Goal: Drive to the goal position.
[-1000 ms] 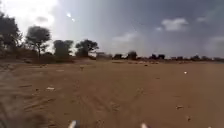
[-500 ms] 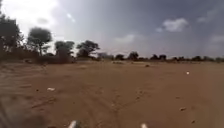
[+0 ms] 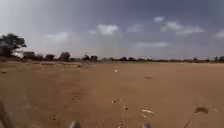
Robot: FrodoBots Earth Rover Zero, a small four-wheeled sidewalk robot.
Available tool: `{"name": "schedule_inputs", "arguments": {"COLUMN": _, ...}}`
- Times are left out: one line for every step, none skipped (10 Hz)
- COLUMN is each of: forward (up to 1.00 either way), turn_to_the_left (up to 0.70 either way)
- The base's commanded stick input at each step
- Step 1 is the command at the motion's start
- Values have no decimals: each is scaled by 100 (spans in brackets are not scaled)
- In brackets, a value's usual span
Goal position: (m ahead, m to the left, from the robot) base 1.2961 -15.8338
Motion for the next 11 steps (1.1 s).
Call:
{"name": "schedule_inputs", "arguments": {"forward": 0, "turn_to_the_left": -45}}
{"name": "schedule_inputs", "arguments": {"forward": 0, "turn_to_the_left": -45}}
{"name": "schedule_inputs", "arguments": {"forward": 0, "turn_to_the_left": -45}}
{"name": "schedule_inputs", "arguments": {"forward": 0, "turn_to_the_left": -45}}
{"name": "schedule_inputs", "arguments": {"forward": 0, "turn_to_the_left": -45}}
{"name": "schedule_inputs", "arguments": {"forward": 0, "turn_to_the_left": -45}}
{"name": "schedule_inputs", "arguments": {"forward": 0, "turn_to_the_left": -45}}
{"name": "schedule_inputs", "arguments": {"forward": 0, "turn_to_the_left": -45}}
{"name": "schedule_inputs", "arguments": {"forward": 0, "turn_to_the_left": -45}}
{"name": "schedule_inputs", "arguments": {"forward": 0, "turn_to_the_left": -45}}
{"name": "schedule_inputs", "arguments": {"forward": 0, "turn_to_the_left": -45}}
